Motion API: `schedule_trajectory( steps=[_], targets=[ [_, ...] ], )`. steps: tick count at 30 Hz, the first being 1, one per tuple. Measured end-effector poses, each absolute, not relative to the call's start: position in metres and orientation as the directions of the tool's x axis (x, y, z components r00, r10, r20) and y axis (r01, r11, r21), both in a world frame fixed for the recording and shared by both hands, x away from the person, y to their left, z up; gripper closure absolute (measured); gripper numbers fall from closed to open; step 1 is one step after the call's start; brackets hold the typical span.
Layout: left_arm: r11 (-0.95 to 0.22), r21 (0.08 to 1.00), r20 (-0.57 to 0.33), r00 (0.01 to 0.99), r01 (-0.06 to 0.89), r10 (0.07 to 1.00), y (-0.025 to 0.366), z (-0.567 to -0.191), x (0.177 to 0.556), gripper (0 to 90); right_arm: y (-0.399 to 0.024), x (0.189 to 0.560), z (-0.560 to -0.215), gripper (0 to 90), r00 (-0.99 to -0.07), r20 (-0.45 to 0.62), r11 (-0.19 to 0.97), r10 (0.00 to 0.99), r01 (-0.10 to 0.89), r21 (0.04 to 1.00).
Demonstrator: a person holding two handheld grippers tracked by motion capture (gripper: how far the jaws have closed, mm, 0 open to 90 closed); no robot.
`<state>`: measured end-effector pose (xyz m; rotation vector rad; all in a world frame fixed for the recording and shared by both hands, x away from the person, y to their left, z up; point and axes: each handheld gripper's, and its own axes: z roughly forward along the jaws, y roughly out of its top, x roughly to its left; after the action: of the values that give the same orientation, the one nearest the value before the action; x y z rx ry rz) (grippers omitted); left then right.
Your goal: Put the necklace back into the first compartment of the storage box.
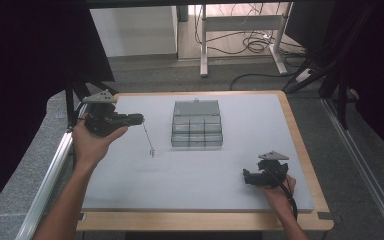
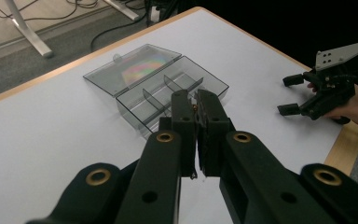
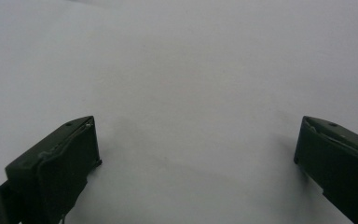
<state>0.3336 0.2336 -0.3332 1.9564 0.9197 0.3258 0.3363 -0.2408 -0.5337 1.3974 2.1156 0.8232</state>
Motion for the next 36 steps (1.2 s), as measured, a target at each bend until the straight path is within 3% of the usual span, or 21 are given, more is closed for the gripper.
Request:
schedule_trajectory(
  steps=[36],
  targets=[
    [-0.299,0.83,-0.14,0.693,0.472,0.707,0.202,-0.315,0.383,87.5,-0.241,0.336,-0.534,0.0,-0.369,-0.057,0.299,0.928,0.644,0.704]
  ],
)
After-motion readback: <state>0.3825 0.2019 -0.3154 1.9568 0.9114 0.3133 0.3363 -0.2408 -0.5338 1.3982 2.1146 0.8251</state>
